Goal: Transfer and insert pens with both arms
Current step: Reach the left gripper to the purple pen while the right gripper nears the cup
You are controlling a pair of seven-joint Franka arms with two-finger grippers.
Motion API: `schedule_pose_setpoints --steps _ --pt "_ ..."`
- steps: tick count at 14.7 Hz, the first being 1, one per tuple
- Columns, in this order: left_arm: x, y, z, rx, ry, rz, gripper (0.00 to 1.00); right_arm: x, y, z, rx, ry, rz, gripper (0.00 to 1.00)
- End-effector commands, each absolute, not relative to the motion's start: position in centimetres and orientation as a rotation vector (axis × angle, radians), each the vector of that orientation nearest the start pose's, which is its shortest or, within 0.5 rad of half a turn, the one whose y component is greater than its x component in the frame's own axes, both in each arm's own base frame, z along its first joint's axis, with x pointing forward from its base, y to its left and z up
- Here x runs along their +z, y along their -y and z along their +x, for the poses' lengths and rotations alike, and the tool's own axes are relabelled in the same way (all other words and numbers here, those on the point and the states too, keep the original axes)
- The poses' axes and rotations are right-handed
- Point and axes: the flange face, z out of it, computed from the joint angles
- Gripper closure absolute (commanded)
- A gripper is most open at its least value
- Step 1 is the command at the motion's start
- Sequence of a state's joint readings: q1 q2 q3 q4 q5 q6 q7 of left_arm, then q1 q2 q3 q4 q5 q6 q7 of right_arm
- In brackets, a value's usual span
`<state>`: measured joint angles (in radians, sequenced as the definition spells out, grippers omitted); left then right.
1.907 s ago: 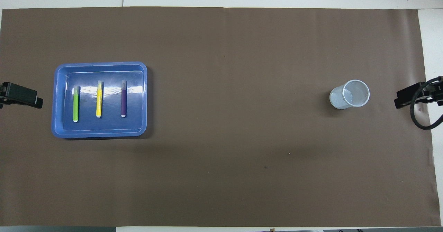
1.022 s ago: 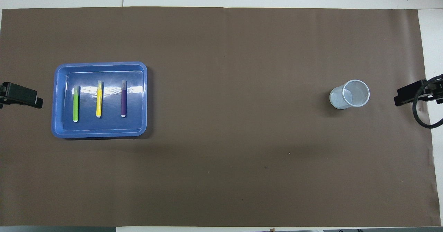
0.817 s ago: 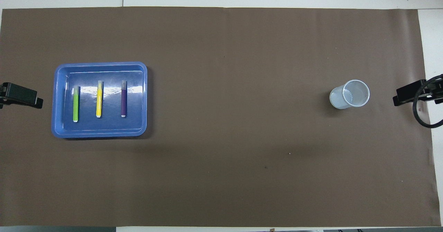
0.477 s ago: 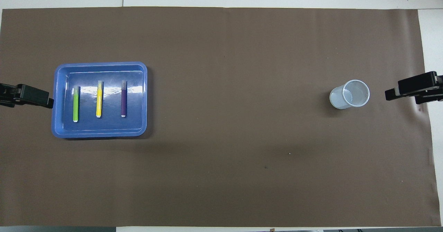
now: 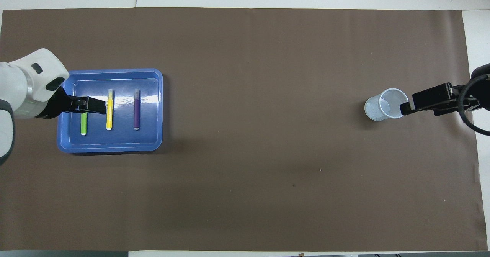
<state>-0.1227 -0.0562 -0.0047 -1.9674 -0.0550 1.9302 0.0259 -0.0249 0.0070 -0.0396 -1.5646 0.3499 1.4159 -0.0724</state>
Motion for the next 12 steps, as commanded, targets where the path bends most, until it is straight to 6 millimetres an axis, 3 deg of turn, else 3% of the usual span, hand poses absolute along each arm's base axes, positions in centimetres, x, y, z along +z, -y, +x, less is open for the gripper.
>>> schedule_pose_setpoints --steps 1,5,9,12 --pt "44.5 9.9 55.4 -0.043 -0.183 -3.168 0.0 61.9 -1.0 53.6 0.16 0.056 -2.761 0.0" --pt "37.8 11.5 57.8 -0.072 -0.15 -3.169 0.0 61.6 -1.1 53.5 0.158 0.044 -2.754 0.0" --pt "32.8 12.4 59.2 -0.111 -0.158 -3.169 0.01 61.4 -1.7 54.0 0.09 0.017 -2.691 0.0" --pt "31.1 12.4 59.1 -0.081 -0.17 -3.159 0.09 61.0 -2.1 53.5 0.108 0.015 -2.654 0.0"
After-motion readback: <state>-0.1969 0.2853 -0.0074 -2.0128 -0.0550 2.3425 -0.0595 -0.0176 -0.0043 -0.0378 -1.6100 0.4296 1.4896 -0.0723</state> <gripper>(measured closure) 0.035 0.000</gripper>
